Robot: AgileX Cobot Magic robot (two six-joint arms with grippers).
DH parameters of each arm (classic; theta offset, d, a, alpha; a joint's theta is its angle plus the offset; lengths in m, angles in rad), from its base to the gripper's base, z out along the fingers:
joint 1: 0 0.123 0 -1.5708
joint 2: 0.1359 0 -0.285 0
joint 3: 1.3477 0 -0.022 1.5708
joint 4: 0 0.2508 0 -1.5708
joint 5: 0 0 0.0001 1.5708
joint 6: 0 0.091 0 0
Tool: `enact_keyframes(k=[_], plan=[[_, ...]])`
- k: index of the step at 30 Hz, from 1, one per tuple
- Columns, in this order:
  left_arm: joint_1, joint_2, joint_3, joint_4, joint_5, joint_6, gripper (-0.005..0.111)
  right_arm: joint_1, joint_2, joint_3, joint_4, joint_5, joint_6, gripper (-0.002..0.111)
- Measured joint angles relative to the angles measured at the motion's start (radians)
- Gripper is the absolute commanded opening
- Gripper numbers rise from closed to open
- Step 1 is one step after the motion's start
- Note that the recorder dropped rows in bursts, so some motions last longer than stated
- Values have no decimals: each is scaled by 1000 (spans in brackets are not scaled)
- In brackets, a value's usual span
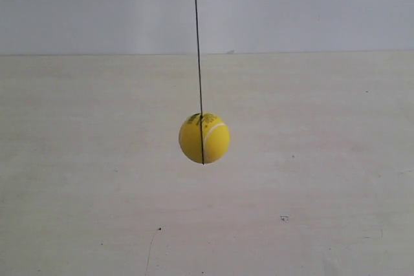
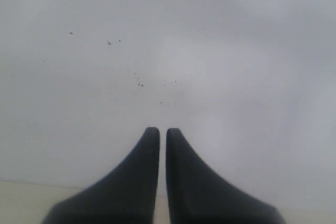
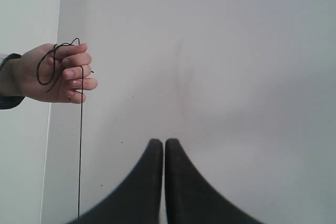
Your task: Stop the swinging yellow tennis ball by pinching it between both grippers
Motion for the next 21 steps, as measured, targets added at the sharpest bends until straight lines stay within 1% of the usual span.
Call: enact_keyframes(k=[2, 5, 6, 8, 10, 13, 14, 16, 18, 21], plan=[[0, 0, 0, -33, 0, 0, 5, 0, 0, 0, 0, 0, 0, 0], [0, 0, 0, -73, 0, 61, 5, 0, 0, 0, 0, 0, 0, 0], [0, 0, 0, -87, 0, 92, 5, 0, 0, 0, 0, 0, 0, 0], [15, 0, 0, -146, 0, 204, 5, 0, 0, 0, 0, 2, 0, 0], [49, 0, 2, -239, -2, 347, 5, 0, 0, 0, 0, 2, 0, 0], [131, 0, 8, -383, -2, 538, 5, 0, 0, 0, 0, 2, 0, 0], [152, 0, 10, -416, -4, 570, 5, 0, 0, 0, 0, 2, 0, 0], [199, -1, 24, -448, -15, 597, 5, 0, 0, 0, 0, 2, 0, 0], [229, -1, 47, -453, -33, 595, 5, 0, 0, 0, 0, 2, 0, 0], [252, 0, 97, -436, -74, 538, 5, 0, 0, 0, 0, 2, 0, 0]])
